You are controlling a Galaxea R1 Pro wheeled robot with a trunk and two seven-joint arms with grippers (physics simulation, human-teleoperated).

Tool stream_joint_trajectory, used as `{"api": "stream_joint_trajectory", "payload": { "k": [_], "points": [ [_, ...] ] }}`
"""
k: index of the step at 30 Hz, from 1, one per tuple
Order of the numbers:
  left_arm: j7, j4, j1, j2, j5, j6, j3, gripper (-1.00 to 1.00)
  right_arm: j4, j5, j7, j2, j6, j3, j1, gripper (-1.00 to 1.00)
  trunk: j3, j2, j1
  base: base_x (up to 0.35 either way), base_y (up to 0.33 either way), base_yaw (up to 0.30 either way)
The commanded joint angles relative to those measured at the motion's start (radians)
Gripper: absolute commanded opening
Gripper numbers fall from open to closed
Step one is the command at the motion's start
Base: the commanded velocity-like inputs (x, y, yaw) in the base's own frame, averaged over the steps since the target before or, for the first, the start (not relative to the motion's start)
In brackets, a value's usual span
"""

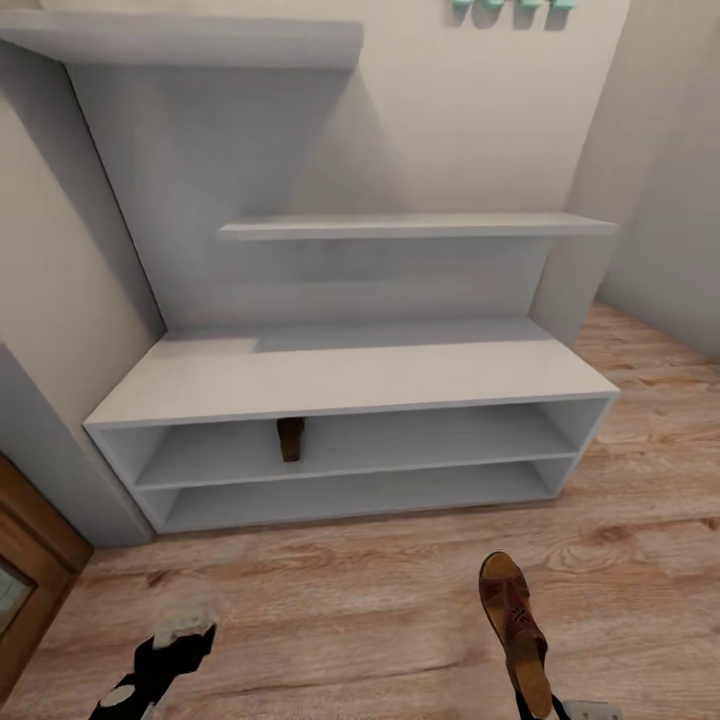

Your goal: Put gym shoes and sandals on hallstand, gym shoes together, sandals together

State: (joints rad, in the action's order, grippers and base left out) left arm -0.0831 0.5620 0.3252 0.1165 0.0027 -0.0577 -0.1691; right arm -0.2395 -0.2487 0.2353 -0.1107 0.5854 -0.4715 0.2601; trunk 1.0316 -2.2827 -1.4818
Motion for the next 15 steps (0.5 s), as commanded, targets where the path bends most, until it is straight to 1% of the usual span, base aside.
{"api": "stream_joint_trajectory", "payload": {
  "k": [1,3,4,7,11,12,14,15],
  "points": [
    [-0.022,-0.001,-0.020,0.004,0.001,-0.023,-0.014,1.00,0.000,-0.003,0.007,0.000,0.002,-0.009,0.001,-1.00,0.001,0.000,0.001,-0.201,0.258,0.000],
    [-0.037,-0.001,-0.057,0.009,0.002,-0.061,-0.038,1.00,0.000,-0.003,0.007,0.000,0.002,-0.009,0.001,-1.00,0.001,0.000,0.001,-0.190,0.266,0.000],
    [-0.056,-0.001,-0.090,0.012,0.002,-0.099,-0.062,1.00,0.000,-0.003,0.007,0.000,0.002,-0.009,0.001,-1.00,0.001,0.000,0.001,-0.179,0.274,0.000],
    [-0.076,-0.002,-0.107,0.013,0.002,-0.114,-0.072,1.00,0.000,-0.003,0.007,0.000,0.002,-0.009,0.001,-1.00,0.001,0.000,0.001,-0.172,0.275,0.000],
    [-0.120,-0.001,-0.125,0.014,-0.001,-0.125,-0.081,1.00,0.000,-0.003,0.008,0.000,0.002,-0.009,0.001,-1.00,0.001,0.000,0.001,-0.146,0.281,0.000],
    [-0.131,-0.001,-0.128,0.017,-0.001,-0.127,-0.083,1.00,-0.001,-0.002,0.008,0.000,0.002,-0.009,0.001,-1.00,0.001,0.000,0.001,-0.125,0.286,0.000],
    [-0.150,-0.002,-0.132,0.039,0.003,-0.129,-0.086,1.00,-0.003,-0.001,0.007,0.002,0.002,-0.010,0.001,-1.00,0.001,0.000,0.001,-0.051,0.298,0.000],
    [-0.151,-0.002,-0.133,0.040,0.007,-0.130,-0.088,1.00,-0.003,-0.001,0.007,0.002,0.002,-0.010,0.001,-1.00,0.001,0.000,0.001,-0.011,0.302,0.000]
  ]
}}
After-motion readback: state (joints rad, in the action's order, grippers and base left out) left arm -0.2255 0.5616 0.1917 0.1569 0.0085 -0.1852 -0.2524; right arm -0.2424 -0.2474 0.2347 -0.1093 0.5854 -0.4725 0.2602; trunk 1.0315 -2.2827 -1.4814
